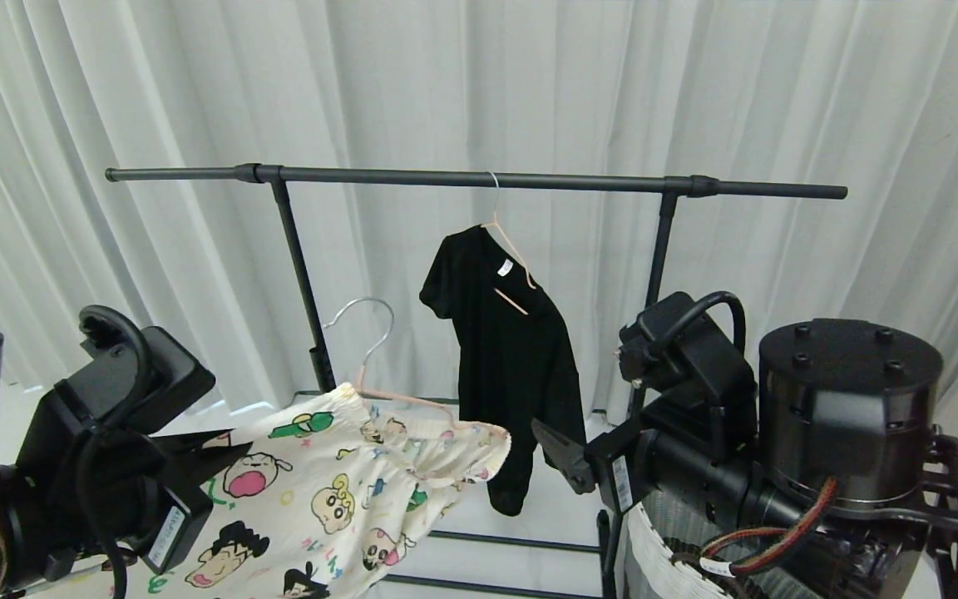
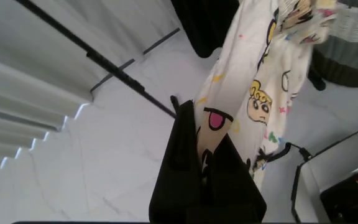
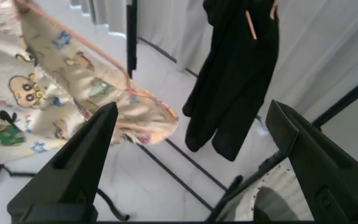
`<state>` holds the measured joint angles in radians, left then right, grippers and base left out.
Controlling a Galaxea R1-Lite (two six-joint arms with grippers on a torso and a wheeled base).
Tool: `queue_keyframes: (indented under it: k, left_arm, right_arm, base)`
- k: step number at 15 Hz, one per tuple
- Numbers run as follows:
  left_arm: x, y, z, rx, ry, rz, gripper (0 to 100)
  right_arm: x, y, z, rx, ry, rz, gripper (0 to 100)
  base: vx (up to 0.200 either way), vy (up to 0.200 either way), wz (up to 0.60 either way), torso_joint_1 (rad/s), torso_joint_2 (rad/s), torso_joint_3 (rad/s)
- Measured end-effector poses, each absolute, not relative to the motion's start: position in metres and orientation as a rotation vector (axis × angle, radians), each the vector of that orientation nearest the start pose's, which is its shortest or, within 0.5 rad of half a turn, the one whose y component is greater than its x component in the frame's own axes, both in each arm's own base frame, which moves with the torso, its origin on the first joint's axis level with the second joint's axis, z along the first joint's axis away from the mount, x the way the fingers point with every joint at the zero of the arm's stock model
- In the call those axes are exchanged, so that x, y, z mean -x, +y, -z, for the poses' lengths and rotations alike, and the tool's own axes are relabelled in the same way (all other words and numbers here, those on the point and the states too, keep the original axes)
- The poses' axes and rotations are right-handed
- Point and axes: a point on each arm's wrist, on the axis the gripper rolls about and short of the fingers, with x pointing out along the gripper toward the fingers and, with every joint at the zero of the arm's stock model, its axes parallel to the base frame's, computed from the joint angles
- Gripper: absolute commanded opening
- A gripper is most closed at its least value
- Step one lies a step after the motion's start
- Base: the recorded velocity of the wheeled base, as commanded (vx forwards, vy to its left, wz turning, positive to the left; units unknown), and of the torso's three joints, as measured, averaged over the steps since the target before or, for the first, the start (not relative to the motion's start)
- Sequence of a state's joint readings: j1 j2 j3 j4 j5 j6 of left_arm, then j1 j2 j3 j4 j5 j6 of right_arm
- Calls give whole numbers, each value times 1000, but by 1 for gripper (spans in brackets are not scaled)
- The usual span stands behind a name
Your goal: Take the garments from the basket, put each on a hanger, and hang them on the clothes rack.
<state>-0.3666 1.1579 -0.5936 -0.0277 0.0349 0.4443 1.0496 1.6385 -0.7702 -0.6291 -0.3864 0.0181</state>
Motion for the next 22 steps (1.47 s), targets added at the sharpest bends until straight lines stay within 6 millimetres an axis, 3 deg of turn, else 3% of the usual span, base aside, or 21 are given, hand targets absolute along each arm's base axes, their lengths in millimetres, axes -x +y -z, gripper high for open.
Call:
queue_keyframes:
  k: [4, 8, 11, 15, 22]
  left_arm:
    - [-145, -62, -195, -526, 403, 500, 0]
    - [-128, -64, -200, -457, 304, 773, 0]
    - [-117, -65, -205, -466, 245, 828, 0]
    - [-107, -72, -208, -517, 182, 917, 0]
    - [-106, -75, -209, -522, 174, 935, 0]
  right_arm:
    - [-148, 248, -192, 233, 196, -717, 100]
    - [-157, 227, -193, 381, 203, -933, 100]
    - [-160, 217, -197, 480, 237, -1051, 100]
    - [-165, 224, -204, 515, 260, -1111, 100]
    - [-148, 236, -196, 553, 345, -1242, 100]
  base:
    - [0, 0, 0, 0, 0, 0]
    - [0, 0, 0, 0, 0, 0]
    - [0, 0, 0, 0, 0, 0]
    - [0, 0, 0, 0, 0, 0]
    - [0, 0, 0, 0, 0, 0]
